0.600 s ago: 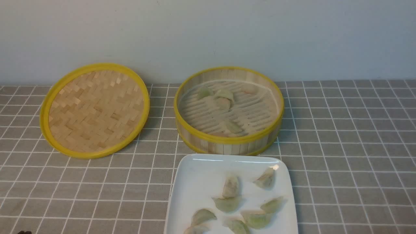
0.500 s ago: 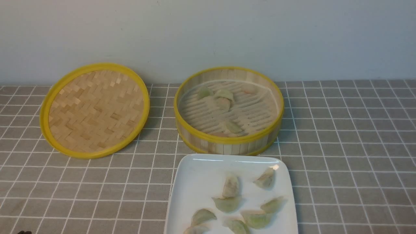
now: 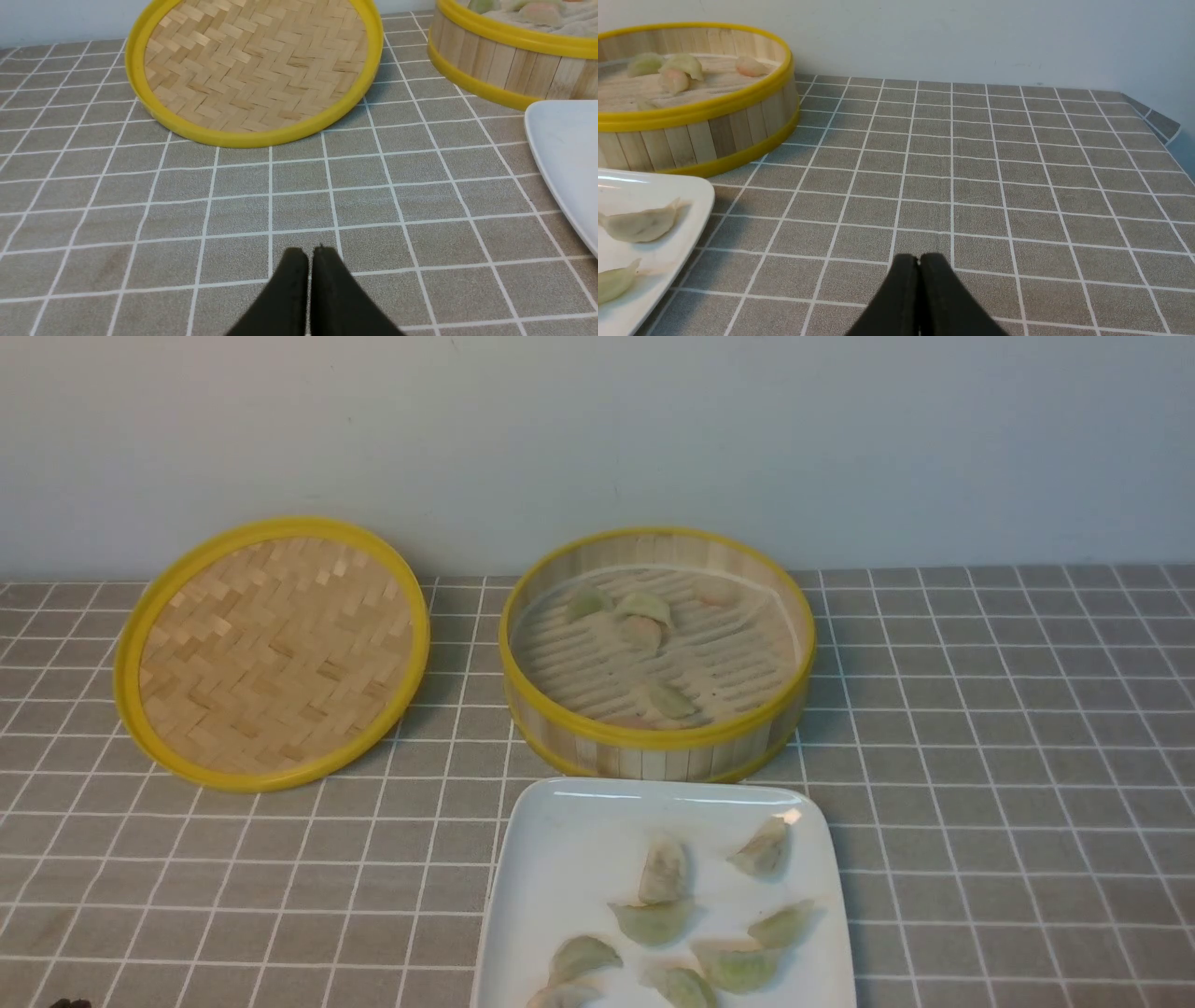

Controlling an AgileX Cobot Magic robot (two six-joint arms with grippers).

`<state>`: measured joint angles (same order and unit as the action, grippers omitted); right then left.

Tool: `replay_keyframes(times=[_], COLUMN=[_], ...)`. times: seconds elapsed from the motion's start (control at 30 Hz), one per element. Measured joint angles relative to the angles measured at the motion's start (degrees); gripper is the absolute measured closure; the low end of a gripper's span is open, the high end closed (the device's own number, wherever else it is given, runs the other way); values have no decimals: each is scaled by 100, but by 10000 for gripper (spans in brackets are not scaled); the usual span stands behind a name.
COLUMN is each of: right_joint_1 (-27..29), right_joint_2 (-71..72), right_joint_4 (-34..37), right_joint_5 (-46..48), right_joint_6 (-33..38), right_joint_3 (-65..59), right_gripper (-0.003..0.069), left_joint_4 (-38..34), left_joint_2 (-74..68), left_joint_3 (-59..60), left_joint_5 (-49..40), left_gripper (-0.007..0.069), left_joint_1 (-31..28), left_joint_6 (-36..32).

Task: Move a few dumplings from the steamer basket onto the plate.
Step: Use the right arm to grab a dumpling from inside the steamer

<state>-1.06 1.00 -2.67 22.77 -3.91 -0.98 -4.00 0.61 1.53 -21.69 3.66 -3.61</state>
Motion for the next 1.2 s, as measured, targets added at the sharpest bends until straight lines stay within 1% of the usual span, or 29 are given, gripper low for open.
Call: replay_keyframes(times=[0.27, 0.4, 0.63, 0.73, 0.8, 0.87, 0.9, 0.93, 0.97, 1.0, 1.1, 1.13, 1.2], right_joint_1=[0, 0, 0, 0, 0, 0, 0, 0, 0, 0, 0, 0, 0], right_joint_2=[0, 0, 0, 0, 0, 0, 0, 0, 0, 0, 0, 0, 0], right_joint_4=[0, 0, 0, 0, 0, 0, 0, 0, 0, 0, 0, 0, 6], right_joint_5=[0, 0, -3, -3, -3, -3, -3, -3, -3, -3, -3, -3, -32], right_joint_6=[0, 0, 0, 0, 0, 0, 0, 0, 0, 0, 0, 0, 0], right_joint_3=[0, 0, 0, 0, 0, 0, 0, 0, 0, 0, 0, 0, -4], right_gripper=[673, 673, 673, 673, 673, 673, 673, 673, 673, 673, 673, 673, 673], left_joint_4=[0, 156, 226, -49, -538, -833, -1230, -1475, -1574, -1955, -2595, -2693, -2870], left_joint_2=[0, 0, 0, 0, 0, 0, 0, 0, 0, 0, 0, 0, -5], left_joint_3=[0, 0, 0, 7, 7, 7, 7, 7, 7, 7, 7, 1, -172], left_joint_5=[0, 0, 51, 352, 754, 1019, 1352, 1641, 1686, 2169, 3130, 3338, 3406], left_gripper=[629, 629, 629, 629, 629, 629, 629, 629, 629, 629, 629, 629, 629], left_joint_1=[0, 0, 0, 0, 0, 0, 0, 0, 0, 0, 0, 0, 0], left_joint_6=[0, -160, -214, -146, 29, 126, 218, 298, 314, 361, 593, 680, 866])
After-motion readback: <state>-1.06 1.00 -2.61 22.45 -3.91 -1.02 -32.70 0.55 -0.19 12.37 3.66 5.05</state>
